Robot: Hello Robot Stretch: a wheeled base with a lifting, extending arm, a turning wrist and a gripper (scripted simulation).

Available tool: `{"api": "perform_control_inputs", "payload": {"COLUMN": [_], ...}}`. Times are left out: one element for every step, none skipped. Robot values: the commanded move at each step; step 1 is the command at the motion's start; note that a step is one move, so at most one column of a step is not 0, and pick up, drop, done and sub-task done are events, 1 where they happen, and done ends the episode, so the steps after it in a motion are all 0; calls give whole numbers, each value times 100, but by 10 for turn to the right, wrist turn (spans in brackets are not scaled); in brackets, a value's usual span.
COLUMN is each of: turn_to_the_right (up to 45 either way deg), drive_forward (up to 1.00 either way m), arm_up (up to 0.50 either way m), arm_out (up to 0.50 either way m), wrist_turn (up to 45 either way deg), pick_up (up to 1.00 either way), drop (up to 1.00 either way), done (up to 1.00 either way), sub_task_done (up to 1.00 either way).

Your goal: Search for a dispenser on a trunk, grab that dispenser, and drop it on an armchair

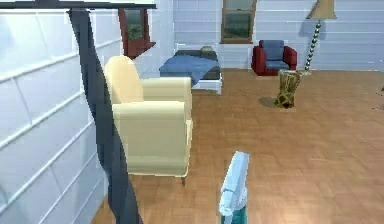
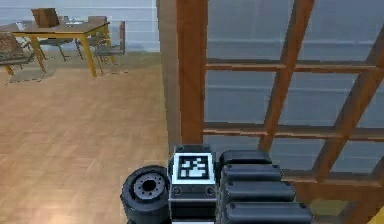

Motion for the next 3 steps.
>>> {"api": "perform_control_inputs", "payload": {"turn_to_the_right": [150, 0, 0], "drive_forward": [0, 20, 100], "arm_up": [0, 0, 0], "arm_out": [0, 0, 0], "wrist_turn": [0, 0, 0], "pick_up": [0, 0, 0], "drop": [0, 0, 0], "done": [0, 0, 0], "sub_task_done": [0, 0, 0]}}
